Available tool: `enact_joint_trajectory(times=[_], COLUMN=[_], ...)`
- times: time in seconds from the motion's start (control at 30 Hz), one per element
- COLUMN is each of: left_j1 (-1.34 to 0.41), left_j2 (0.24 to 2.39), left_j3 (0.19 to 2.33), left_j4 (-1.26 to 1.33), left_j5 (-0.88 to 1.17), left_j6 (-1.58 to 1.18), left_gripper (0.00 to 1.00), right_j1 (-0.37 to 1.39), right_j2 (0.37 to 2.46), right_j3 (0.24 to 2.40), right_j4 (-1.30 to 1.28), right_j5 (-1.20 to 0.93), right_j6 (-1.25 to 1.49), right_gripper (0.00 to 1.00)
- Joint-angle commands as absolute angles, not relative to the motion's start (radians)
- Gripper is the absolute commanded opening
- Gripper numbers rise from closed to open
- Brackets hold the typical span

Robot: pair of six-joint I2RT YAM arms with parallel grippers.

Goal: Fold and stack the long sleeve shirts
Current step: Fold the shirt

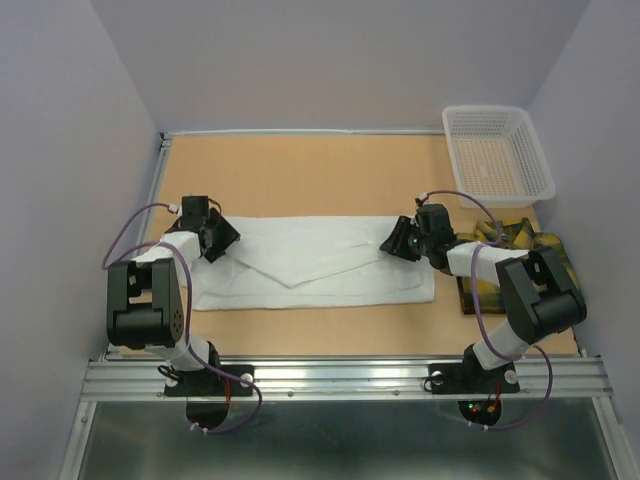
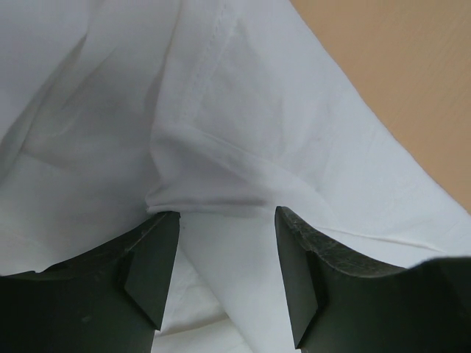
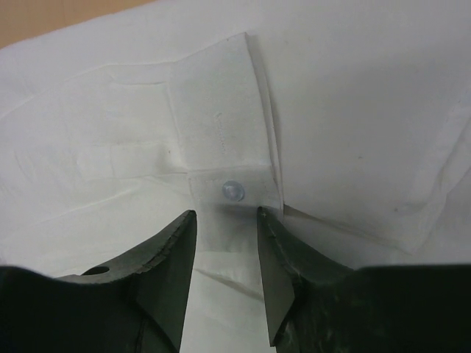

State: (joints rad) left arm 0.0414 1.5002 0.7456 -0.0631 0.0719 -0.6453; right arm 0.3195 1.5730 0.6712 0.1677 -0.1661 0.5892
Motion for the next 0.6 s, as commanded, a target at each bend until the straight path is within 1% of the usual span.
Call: enact_joint_trajectory(times=[0.0, 0.03, 0.1, 0.17, 0.2, 0.27, 0.3, 0.33, 0.37, 0.43, 0.53, 0.57], left_j1=[0.054, 0.054, 0.054, 0.048, 0.043, 0.023, 0.015, 0.006, 0.003, -0.072, -0.152, -0.169], left_j2=[1.598, 1.615, 1.606, 1.551, 1.478, 1.401, 1.331, 1.298, 1.273, 1.223, 1.213, 1.218], left_j3=[0.868, 0.929, 0.965, 0.953, 0.943, 0.899, 0.861, 0.842, 0.827, 0.79, 0.744, 0.735], left_j4=[-0.046, -0.048, -0.032, -0.006, -0.005, -0.006, -0.014, -0.027, -0.046, -0.101, -0.133, -0.133], left_j5=[0.031, 0.031, 0.031, 0.031, 0.031, 0.031, 0.064, -0.025, -0.046, -0.101, -0.123, -0.127], left_j6=[-0.634, -0.634, -0.634, -0.634, -0.634, -0.634, -0.615, -0.659, -0.676, -0.725, -0.778, -0.787], left_gripper=[0.66, 0.66, 0.66, 0.66, 0.66, 0.66, 0.79, 0.8, 0.82, 0.84, 0.84, 0.82], right_j1=[0.301, 0.301, 0.301, 0.301, 0.301, 0.299, 0.301, 0.301, 0.302, 0.302, 0.304, 0.307], right_j2=[1.545, 1.54, 1.516, 1.493, 1.479, 1.444, 1.436, 1.439, 1.446, 1.477, 1.499, 1.508], right_j3=[0.721, 0.735, 0.767, 0.787, 0.801, 0.836, 0.845, 0.876, 0.891, 0.94, 0.963, 0.968], right_j4=[0.135, 0.108, 0.088, 0.037, 0.014, -0.055, -0.072, -0.109, -0.129, -0.184, -0.218, -0.221], right_j5=[-0.141, -0.168, -0.199, -0.196, -0.192, -0.169, -0.144, -0.132, -0.117, -0.094, -0.092, -0.089], right_j6=[0.512, 0.483, 0.421, 0.371, 0.344, 0.269, 0.234, 0.224, 0.218, 0.206, 0.196, 0.195], right_gripper=[0.45, 0.45, 0.48, 0.49, 0.5, 0.52, 0.52, 0.53, 0.53, 0.53, 0.52, 0.52])
